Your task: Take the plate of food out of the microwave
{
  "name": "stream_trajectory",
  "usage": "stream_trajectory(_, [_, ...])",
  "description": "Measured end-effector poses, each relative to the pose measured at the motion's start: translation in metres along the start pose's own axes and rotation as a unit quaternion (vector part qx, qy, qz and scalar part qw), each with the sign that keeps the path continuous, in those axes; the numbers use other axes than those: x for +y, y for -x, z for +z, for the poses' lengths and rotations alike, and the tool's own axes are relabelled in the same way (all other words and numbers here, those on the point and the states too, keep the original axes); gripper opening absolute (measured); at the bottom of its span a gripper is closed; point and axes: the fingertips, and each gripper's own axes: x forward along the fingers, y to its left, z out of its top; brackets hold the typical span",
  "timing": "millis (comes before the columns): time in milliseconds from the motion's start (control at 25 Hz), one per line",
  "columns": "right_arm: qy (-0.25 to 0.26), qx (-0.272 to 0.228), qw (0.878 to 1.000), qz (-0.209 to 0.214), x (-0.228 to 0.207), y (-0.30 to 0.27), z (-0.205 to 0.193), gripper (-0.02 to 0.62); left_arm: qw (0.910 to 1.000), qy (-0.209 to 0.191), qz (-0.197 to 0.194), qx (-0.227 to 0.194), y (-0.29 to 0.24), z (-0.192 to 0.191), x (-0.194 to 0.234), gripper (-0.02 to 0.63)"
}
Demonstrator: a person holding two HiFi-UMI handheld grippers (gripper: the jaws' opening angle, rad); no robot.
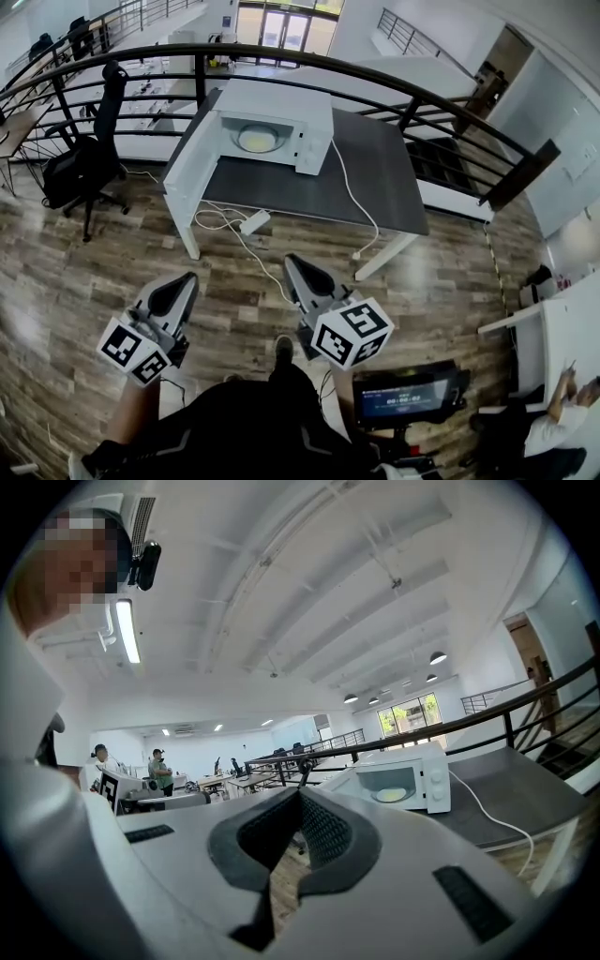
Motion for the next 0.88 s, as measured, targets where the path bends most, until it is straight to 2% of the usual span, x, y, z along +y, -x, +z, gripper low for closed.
stream_trajectory(360, [-0.024,-0.011,0.999,0.025,-0.058,-0.036,0.018,-0.011,0.9996,-0.014,0.020,0.009,-0.057,0.007,0.016,0.002])
stream_trajectory(600, [0.004,-0.010,0.999,0.052,-0.102,-0.052,0.043,-0.011,0.9989,-0.034,0.033,0.003,-0.112,0.022,0.020,0.002])
stream_trajectory(760, [0.002,-0.008,0.997,0.074,-0.130,-0.061,0.052,-0.011,0.9985,-0.035,0.043,0.003,-0.148,0.021,0.025,0.002])
stream_trajectory(880, [0.028,-0.003,0.995,0.099,-0.143,-0.064,0.055,-0.011,0.9986,-0.032,0.042,0.003,-0.170,0.023,0.021,0.002])
